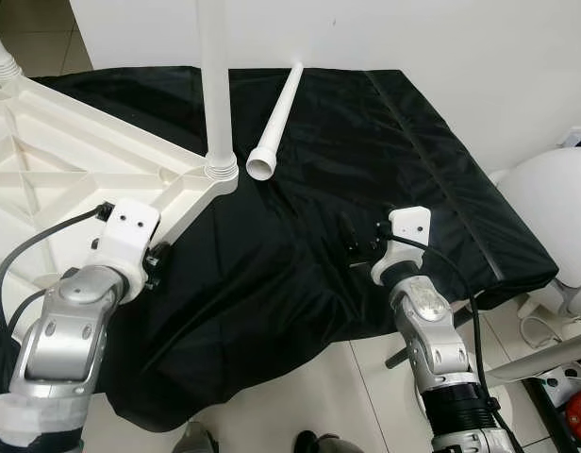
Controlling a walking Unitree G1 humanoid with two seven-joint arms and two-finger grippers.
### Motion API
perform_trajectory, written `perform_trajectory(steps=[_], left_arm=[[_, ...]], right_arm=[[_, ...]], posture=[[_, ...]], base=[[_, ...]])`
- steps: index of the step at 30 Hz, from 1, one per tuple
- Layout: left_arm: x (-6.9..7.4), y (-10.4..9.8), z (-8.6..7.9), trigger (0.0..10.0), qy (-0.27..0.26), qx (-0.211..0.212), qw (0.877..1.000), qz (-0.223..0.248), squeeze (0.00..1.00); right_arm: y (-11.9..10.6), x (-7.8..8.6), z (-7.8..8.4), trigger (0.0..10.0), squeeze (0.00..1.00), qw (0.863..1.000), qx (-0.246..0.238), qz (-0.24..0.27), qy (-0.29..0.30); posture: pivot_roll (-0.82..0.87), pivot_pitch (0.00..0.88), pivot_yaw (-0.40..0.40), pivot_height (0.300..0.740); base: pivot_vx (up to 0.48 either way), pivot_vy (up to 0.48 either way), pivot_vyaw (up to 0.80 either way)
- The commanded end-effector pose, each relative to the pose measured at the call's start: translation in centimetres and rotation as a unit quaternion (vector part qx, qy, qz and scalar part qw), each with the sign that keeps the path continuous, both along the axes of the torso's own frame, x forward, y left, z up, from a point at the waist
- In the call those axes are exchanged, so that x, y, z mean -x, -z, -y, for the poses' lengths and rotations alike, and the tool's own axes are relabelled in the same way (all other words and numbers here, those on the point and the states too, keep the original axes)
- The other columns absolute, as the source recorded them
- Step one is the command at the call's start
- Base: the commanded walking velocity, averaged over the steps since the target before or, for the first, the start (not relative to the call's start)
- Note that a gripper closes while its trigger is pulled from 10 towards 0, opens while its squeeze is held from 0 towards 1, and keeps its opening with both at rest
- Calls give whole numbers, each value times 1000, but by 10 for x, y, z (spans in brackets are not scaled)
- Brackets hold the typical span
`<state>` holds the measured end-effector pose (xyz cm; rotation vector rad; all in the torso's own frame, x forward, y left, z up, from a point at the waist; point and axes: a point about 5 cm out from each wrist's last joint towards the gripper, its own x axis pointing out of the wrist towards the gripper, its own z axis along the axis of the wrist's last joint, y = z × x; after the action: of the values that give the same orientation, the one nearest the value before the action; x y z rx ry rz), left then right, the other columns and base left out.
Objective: Building children table
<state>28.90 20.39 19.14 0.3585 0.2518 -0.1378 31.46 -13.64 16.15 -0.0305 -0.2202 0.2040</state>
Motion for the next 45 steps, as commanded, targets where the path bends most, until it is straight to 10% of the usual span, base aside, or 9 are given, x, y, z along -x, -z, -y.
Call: perform_trajectory(steps=[1,7,19,29,45], left_arm=[[-1,-13,-6,10000,-13,20,999,37,0],[1,-49,-31,10000,9,53,994,99,0],[25,-67,-135,10000,-134,-183,972,56,0],[50,-61,-133,10000,19,-241,970,-30,0],[69,-49,-120,10000,115,-241,958,-102,0]], right_arm=[[4,1,3,10000,0,1000,5,-6,6],[5,2,4,10000,0,1000,4,-7,8],[5,4,6,10000,0,1000,5,-7,14],[6,4,4,10000,0,1000,6,-9,10],[5,2,3,10000,0,1000,8,-8,3]], posture=[[184,153,-72,740],[181,157,-67,740],[173,174,-68,740],[182,173,-74,740],[190,165,-83,740]], base=[[0,0,0],[0,0,0],[0,0,0],[0,0,0],[0,0,0]])
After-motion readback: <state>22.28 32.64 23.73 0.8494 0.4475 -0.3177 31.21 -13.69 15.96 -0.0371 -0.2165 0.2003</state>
